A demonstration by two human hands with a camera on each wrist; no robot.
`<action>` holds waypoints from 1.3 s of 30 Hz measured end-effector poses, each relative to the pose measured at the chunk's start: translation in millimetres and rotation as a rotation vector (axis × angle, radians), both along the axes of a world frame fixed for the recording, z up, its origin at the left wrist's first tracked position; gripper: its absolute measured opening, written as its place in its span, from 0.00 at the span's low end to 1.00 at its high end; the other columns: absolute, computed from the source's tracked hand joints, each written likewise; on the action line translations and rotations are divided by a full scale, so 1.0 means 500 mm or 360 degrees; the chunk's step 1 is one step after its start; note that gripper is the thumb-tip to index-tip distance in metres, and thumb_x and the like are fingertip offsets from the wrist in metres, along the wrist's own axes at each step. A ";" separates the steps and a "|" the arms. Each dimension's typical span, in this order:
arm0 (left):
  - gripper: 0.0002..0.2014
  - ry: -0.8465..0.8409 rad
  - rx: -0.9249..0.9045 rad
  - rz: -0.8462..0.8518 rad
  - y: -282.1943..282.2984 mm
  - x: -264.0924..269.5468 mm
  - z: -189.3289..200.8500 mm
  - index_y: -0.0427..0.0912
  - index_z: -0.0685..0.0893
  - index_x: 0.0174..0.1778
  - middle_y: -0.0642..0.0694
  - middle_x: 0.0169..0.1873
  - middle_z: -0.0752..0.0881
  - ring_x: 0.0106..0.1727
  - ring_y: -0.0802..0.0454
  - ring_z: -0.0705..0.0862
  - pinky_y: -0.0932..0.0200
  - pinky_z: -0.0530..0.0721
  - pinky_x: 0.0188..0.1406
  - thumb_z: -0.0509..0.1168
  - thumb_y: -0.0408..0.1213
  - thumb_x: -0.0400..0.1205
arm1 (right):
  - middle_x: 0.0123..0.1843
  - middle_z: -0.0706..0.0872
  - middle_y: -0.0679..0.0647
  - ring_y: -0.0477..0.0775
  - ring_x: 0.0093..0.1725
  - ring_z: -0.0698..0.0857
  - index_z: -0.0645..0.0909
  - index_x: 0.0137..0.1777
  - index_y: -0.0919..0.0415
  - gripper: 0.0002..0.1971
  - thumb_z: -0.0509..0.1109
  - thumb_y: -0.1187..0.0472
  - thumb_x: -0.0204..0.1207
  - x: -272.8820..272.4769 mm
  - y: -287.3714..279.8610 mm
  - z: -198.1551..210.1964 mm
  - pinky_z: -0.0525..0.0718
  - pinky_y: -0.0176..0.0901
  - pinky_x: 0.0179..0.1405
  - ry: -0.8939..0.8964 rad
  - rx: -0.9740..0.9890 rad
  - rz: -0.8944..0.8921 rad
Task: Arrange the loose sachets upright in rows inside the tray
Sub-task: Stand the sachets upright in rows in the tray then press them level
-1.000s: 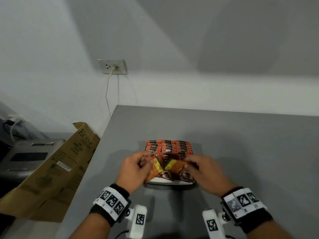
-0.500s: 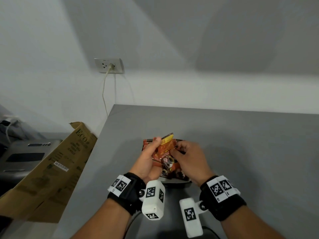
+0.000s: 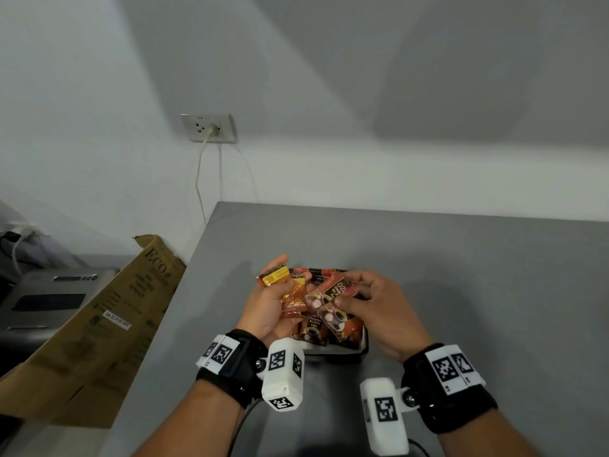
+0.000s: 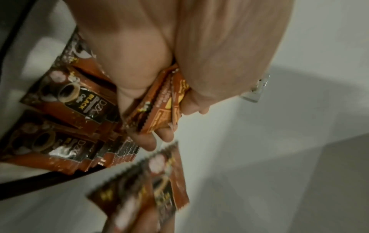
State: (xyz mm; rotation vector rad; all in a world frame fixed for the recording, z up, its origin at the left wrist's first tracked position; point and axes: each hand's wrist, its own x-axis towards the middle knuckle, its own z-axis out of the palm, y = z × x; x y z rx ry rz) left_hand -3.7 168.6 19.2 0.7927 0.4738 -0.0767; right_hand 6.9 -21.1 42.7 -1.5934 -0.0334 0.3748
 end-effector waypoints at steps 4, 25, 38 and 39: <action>0.11 0.0033 -0.0063 -0.0192 -0.014 -0.006 0.013 0.42 0.85 0.51 0.29 0.54 0.86 0.42 0.36 0.87 0.50 0.87 0.32 0.60 0.26 0.82 | 0.48 0.93 0.65 0.63 0.44 0.92 0.83 0.59 0.64 0.15 0.75 0.76 0.75 0.010 -0.008 0.012 0.92 0.54 0.46 0.0089 0.0147 0.0069; 0.27 -0.0393 0.0303 -0.0346 -0.071 -0.022 0.014 0.35 0.83 0.60 0.28 0.52 0.87 0.53 0.35 0.87 0.40 0.85 0.56 0.71 0.14 0.64 | 0.50 0.91 0.47 0.37 0.48 0.89 0.88 0.58 0.54 0.16 0.84 0.61 0.70 0.030 0.009 0.006 0.86 0.30 0.47 -0.0314 -0.0347 -0.0179; 0.17 -0.0169 0.0108 -0.0265 -0.056 -0.014 0.018 0.38 0.80 0.66 0.26 0.58 0.85 0.47 0.31 0.88 0.41 0.91 0.35 0.60 0.20 0.84 | 0.41 0.93 0.59 0.53 0.37 0.91 0.84 0.53 0.64 0.07 0.63 0.68 0.86 0.025 -0.008 0.032 0.88 0.46 0.36 0.0401 0.0491 -0.0175; 0.17 -0.0177 0.0142 -0.0286 -0.056 -0.016 0.014 0.39 0.80 0.66 0.27 0.59 0.86 0.48 0.31 0.89 0.42 0.91 0.34 0.63 0.20 0.83 | 0.43 0.93 0.60 0.54 0.39 0.92 0.83 0.56 0.66 0.06 0.64 0.68 0.85 0.025 -0.011 0.035 0.89 0.46 0.37 0.0418 0.0549 -0.0171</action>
